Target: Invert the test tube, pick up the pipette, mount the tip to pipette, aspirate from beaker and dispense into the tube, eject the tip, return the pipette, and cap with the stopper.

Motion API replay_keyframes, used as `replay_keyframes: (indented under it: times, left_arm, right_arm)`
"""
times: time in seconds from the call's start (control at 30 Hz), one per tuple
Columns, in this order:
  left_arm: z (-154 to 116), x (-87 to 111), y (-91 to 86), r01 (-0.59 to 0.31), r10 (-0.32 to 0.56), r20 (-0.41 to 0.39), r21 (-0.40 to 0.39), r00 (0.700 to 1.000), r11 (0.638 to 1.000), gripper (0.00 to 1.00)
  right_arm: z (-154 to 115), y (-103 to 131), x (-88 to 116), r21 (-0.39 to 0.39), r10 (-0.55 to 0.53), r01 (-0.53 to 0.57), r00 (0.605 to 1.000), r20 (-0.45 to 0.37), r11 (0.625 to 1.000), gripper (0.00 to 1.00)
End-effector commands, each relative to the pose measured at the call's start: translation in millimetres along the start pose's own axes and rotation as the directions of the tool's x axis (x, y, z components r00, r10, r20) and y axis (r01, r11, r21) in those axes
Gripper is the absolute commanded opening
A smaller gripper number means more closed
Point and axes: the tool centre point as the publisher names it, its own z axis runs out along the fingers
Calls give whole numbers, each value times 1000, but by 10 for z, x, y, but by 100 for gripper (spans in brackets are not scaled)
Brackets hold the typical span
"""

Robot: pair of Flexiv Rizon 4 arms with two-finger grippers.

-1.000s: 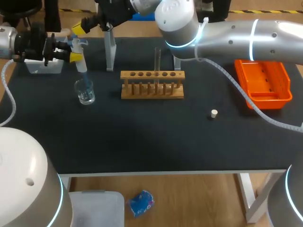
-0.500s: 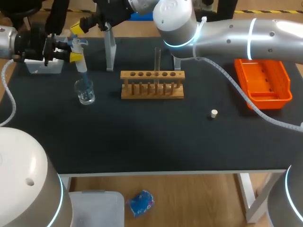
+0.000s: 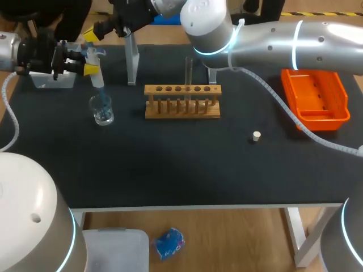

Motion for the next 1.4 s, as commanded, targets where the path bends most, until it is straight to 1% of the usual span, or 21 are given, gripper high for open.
replay_keyframes:
  times: [0.03,0.83,1.0,1.4]
  left_arm:
    - [-4,-4,-26,-2,2,3,1,1000,1000,0]
    - [-4,-4,-26,-2,2,3,1,1000,1000,0]
    - [-4,-4,-26,-2,2,3,1,1000,1000,0]
    - [-4,-4,-26,-2,2,3,1,1000,1000,0]
  right_arm:
    - [7,-54,21,1,3,-3,1000,-4,1000,0]
    - [106,-295,59,12,54,-53,998,-21,998,0]
    - [96,-291,59,12,56,-56,998,-20,998,0]
    - [4,-124,69,3,19,-19,1000,-11,1000,0]
